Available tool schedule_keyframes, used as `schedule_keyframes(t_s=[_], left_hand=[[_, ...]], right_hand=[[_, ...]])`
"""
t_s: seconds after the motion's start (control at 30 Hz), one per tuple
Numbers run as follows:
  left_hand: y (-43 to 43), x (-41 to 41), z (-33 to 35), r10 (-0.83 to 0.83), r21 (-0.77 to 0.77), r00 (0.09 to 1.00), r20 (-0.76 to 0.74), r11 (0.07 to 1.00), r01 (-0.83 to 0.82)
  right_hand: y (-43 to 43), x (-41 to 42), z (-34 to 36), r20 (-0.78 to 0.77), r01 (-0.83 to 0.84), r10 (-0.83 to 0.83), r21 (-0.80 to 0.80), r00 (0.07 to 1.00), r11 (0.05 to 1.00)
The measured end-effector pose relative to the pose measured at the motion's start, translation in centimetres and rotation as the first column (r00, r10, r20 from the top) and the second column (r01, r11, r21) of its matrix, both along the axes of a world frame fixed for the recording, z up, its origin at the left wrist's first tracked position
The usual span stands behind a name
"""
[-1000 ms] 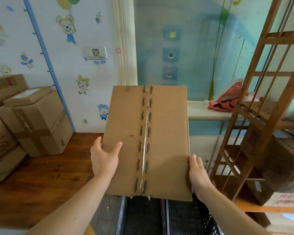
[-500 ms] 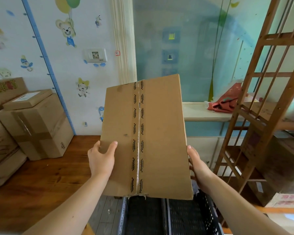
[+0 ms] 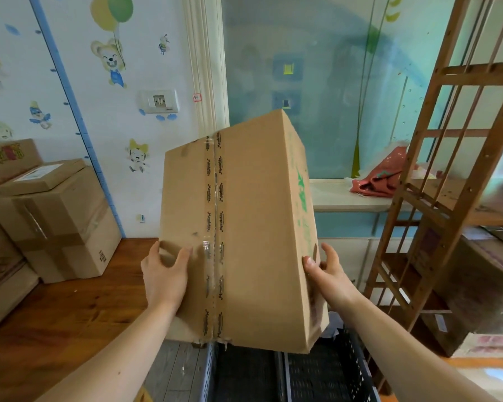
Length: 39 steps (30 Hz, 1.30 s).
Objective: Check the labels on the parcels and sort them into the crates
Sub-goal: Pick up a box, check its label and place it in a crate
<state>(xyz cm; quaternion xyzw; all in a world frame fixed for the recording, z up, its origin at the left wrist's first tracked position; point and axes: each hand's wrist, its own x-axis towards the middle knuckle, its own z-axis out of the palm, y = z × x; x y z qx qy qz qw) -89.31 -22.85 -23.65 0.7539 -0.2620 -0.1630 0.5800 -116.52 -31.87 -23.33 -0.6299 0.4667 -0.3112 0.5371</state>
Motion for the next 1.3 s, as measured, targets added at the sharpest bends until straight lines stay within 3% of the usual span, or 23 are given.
schedule_keyframes(t_s=[0.13,0.3,0.5,0.57,0.63,0.73,0.93,1.13,1.3], left_hand=[[-0.4,0.5,-0.3,-0.079,0.093,0.996,0.047,0.993,0.075],[-1.0,0.5,-0.4,-0.144,0.179,0.989,0.024,0.974,0.137],[-1.5,-0.7,0.2,-0.206,0.235,0.978,0.022,0.952,0.195],[-1.7,-2.2,0.2,-0.281,0.174,0.958,0.055,0.948,0.268],[-1.9,-3.8,-0.1,-0.376,0.051,0.926,0.000,0.925,0.376],[-1.9,-5.0,0.1,-0.442,-0.009,0.895,-0.057,0.897,0.442],[-1.8,-6.3,2.2,-0.383,-0.042,0.912,0.148,0.919,0.392],[-1.7,-7.3,3.3,-0.479,-0.066,0.878,-0.009,0.876,0.478],[-1.8,-6.7,2.7,-0.404,-0.090,0.912,0.075,0.908,0.410]], right_hand=[[-0.6,0.2,-0.4,-0.017,0.033,-0.033,-0.039,0.999,0.999],[0.5,0.4,0.1,0.157,0.004,-0.004,0.005,0.988,1.000],[1.3,0.9,0.1,0.202,0.054,-0.041,-0.061,0.979,0.997],[1.9,1.4,0.3,0.167,0.073,-0.056,-0.094,0.984,0.993],[2.3,1.9,0.1,0.124,0.096,-0.080,-0.127,0.989,0.987],[2.4,2.1,0.0,0.099,0.151,-0.138,-0.141,0.985,0.978],[2.3,2.1,-0.3,0.069,0.220,-0.211,-0.173,0.975,0.960],[2.8,2.7,-0.5,0.021,0.235,-0.237,-0.225,0.971,0.946],[3.0,3.1,-0.2,0.013,0.206,-0.210,-0.259,0.978,0.944]])
